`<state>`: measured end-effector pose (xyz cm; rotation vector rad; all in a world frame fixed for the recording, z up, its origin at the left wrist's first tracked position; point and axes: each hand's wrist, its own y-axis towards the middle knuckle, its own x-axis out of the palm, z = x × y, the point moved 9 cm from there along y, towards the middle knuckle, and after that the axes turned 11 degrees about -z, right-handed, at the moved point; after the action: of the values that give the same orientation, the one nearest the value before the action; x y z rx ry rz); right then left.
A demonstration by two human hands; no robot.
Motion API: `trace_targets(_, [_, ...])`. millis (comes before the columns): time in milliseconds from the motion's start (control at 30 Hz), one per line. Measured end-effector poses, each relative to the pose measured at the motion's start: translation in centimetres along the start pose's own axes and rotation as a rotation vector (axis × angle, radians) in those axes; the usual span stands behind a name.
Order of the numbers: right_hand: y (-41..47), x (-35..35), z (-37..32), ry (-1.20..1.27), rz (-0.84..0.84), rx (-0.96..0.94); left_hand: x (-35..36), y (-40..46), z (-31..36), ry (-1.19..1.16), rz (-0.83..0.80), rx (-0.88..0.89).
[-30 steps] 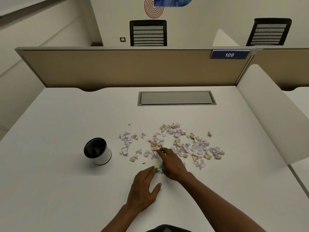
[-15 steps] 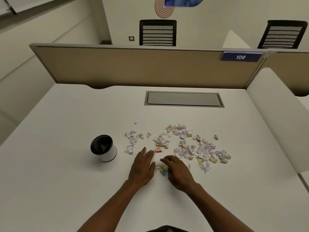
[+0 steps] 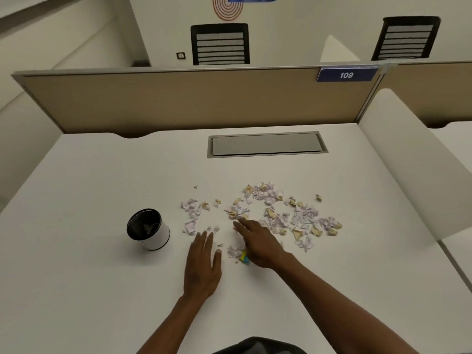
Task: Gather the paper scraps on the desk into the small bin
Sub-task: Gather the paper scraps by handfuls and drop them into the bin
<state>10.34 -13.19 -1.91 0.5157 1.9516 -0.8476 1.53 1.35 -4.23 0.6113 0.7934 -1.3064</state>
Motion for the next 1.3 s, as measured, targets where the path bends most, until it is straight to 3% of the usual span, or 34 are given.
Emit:
trace_targets(100, [0.5, 1.2, -1.0, -0.087, -0.070, -0.022, -0.7, 0.8, -2.2, 0.054, -0.045, -0.078])
trace_targets(267, [-1.3, 1.8, -1.8, -0.038, 0.061, -0.109, 0.9, -0.1, -2.3, 0.114, -0.120, -0.036])
trace_targets(367, [-3.0, 1.4, -1.0, 0.118, 0.133, -0.137, 2.0, -1.1, -1.5, 0.112, -0.122, -0.024])
trace_targets(600, [-8.1, -0.1, 4.7, 0.466, 0.465, 0.146, 2.7, -0.8, 1.4, 0.049, -0.111, 0.051])
trace_targets(733, [-9.5, 0.9, 6.4, 0.487, 0.426, 0.279, 0.6, 2.5, 0.8, 0.012, -0.076, -0.029])
trace_targets(900, [-9.5, 2.4, 6.6, 0.490, 0.328, 0.341, 2.7, 3.6, 1.0, 0.057, -0.259, -0.022])
trace_targets(1067, [-8.4, 3.2, 6.0, 0.446, 0.250, 0.362, 5.3, 1.0, 3.5, -0.056, -0.320, 0.062])
trace_targets(1167, [-7.7, 3.3, 5.2, 0.430, 0.239, 0.332, 4.9, 0.0, 4.9, -0.152, -0.285, 0.120])
trace_targets(1300, [-7.2, 3.1, 5.3, 0.399, 0.236, 0.392, 1.9, 0.3, 4.2, -0.166, -0.116, 0.064])
